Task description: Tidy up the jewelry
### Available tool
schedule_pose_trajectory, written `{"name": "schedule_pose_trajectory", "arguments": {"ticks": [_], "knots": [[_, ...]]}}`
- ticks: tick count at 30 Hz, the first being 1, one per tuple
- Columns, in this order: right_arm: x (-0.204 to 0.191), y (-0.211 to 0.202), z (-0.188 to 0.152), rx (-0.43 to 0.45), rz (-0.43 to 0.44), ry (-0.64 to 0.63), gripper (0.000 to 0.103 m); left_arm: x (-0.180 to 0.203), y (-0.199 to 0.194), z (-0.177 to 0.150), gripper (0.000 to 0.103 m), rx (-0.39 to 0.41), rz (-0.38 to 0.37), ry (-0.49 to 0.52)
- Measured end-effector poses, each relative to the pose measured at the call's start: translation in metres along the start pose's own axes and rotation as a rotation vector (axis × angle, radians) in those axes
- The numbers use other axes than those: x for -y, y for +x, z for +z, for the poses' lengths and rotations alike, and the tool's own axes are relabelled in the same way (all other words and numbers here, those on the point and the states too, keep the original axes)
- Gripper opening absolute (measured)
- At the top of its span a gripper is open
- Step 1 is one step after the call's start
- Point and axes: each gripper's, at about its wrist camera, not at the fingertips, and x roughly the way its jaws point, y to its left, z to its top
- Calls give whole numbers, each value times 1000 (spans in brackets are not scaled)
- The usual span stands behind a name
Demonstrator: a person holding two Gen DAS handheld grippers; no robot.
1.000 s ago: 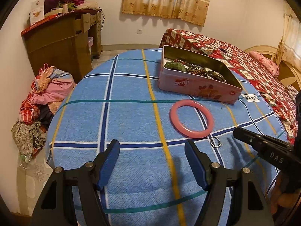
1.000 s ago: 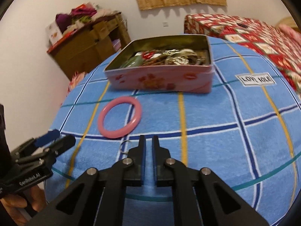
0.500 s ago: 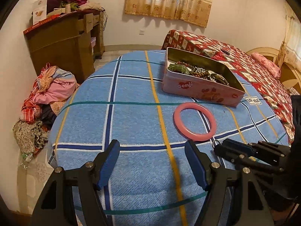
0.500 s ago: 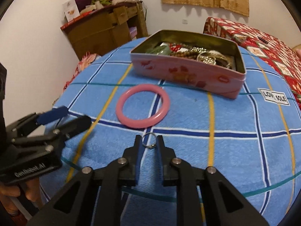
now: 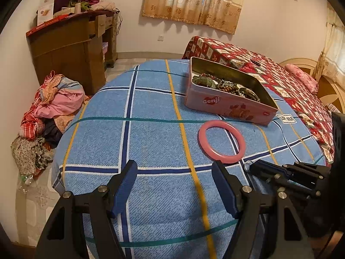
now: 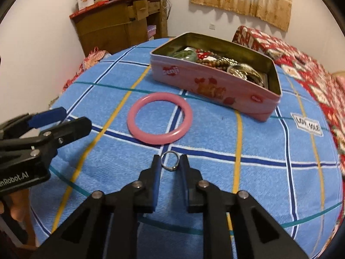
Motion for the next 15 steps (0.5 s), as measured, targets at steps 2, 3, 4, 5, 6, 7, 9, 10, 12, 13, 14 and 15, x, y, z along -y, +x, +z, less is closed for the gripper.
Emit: {"name": "schedule_pose_trajectory", "arguments": {"ticks": [2,3,4,5,6,7,9,10,12,13,14,15], "knots": [[13,-6,-2,26,41,65,9,3,2,1,72,-4,-25,6],[20,-10,-3,46,59,102,9,4,3,2,72,-8,-40,9],[25,-12,-3,59,64,124,9,7,4,3,72,-9,-54,12],[30,-16,-3,74,62,142,9,9,5,4,72,-11,-61,14],[36,-18,-3,87,61,154,9,12,7,5,72,-14,-70,19],[36,-20,-3,91,65,160,9,17,9,7,72,-19,-80,31],[38,-21,-2,92,79,162,9,21,10,9,72,-13,-63,47],[34,-22,-1,92,98,145,11,22,9,11,72,-6,-47,49],[23,-22,1,80,110,94,14,21,8,13,72,-1,-48,46],[18,-21,1,73,109,73,21,19,6,13,72,3,-42,45],[12,-19,1,66,99,46,31,17,4,13,72,6,-32,44],[4,-16,2,60,74,5,34,14,3,14,72,10,-21,43]]}}
